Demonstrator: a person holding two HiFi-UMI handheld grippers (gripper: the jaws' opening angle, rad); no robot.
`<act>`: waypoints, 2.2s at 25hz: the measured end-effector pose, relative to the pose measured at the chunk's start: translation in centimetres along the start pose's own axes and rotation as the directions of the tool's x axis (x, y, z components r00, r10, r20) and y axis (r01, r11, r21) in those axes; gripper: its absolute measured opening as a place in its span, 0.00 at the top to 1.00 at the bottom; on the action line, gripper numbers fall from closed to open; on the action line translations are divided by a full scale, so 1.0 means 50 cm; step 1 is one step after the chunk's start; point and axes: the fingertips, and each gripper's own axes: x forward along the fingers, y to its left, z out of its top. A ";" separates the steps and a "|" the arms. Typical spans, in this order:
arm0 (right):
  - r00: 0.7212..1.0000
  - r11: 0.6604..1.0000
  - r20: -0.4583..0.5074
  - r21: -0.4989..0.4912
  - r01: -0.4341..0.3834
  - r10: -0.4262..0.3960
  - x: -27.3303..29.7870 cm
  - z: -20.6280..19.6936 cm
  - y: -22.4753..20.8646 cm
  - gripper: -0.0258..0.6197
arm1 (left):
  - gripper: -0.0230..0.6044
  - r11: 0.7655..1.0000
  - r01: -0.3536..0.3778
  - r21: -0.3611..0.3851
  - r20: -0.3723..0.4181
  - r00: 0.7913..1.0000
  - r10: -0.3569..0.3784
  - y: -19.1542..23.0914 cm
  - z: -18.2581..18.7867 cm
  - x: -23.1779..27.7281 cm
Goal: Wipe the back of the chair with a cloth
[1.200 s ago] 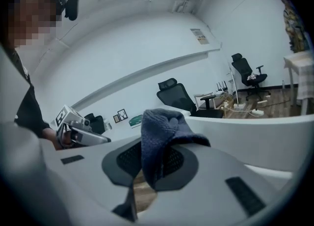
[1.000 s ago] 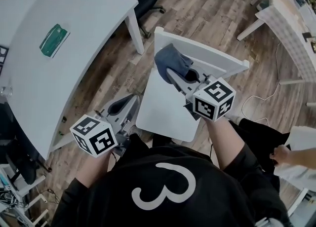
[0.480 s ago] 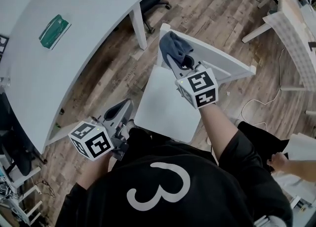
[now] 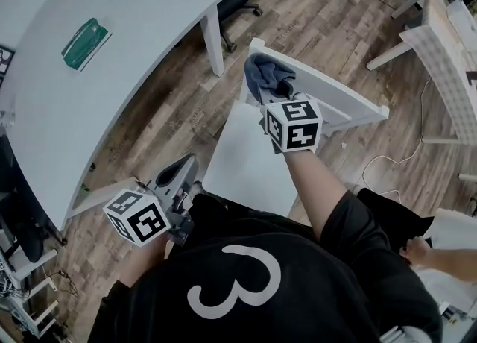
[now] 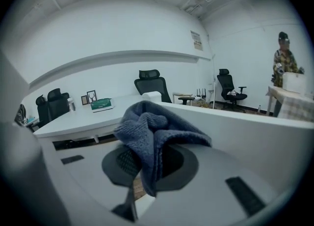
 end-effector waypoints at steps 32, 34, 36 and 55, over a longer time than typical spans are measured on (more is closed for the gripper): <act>0.993 0.988 0.020 0.100 0.117 -0.120 -0.071 -0.034 -0.102 0.88 | 0.94 0.996 0.069 0.047 -0.058 0.996 -0.066 -0.052 -0.024 0.046; 0.991 0.986 0.020 0.109 0.130 -0.133 -0.086 -0.039 -0.118 0.88 | 0.94 0.996 0.077 0.052 -0.069 0.995 -0.074 -0.062 -0.027 0.054; 0.989 0.983 0.023 0.115 0.140 -0.144 -0.101 -0.044 -0.132 0.88 | 0.94 0.994 0.088 0.059 -0.081 0.993 -0.083 -0.072 -0.031 0.062; 0.944 0.922 0.029 0.228 0.314 -0.329 -0.272 -0.112 -0.285 0.88 | 0.94 0.971 0.217 0.099 -0.208 0.959 -0.193 -0.153 -0.080 0.146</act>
